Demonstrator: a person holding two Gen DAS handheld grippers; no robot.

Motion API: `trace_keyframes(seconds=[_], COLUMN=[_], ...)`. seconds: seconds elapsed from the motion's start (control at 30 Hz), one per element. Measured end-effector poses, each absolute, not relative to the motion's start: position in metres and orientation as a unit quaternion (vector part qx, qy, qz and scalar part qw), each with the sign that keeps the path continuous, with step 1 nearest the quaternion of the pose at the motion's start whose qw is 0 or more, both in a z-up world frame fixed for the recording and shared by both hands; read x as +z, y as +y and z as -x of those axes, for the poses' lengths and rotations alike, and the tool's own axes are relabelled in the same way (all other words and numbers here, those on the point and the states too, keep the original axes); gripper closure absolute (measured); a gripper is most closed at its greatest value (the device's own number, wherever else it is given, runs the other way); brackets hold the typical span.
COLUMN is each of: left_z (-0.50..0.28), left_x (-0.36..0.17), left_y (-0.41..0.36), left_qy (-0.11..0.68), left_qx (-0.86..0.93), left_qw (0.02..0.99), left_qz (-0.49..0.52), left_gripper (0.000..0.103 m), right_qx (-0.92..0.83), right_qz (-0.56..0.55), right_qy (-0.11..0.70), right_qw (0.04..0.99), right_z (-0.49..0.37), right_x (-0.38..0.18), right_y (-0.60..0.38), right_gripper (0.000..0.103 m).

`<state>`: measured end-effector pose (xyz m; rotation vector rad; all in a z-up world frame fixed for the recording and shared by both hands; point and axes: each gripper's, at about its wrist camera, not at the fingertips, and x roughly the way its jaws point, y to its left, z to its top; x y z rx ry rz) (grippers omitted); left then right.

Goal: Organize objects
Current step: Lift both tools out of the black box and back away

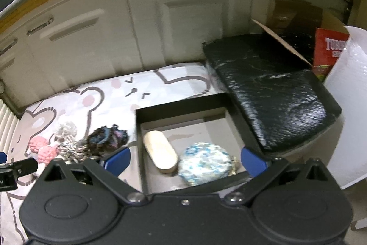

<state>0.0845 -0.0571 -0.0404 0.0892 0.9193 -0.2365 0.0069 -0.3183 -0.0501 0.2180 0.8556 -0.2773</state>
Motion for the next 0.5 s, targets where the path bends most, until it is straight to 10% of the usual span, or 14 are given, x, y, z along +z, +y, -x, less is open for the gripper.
trace_keyframes(seconds=[0.5], left_z=[-0.082], left_x=[-0.033], left_y=[0.003], left_qy=[0.437], left_qx=[-0.063], left_qw=[0.897], left_qz=[-0.011], left_gripper=[0.0], right_qx=[-0.083], right_qz=[-0.082], right_qy=[0.416], right_qw=[0.902], right_z=[-0.029], right_x=[-0.049], right_y=[-0.261], right_gripper=[0.0])
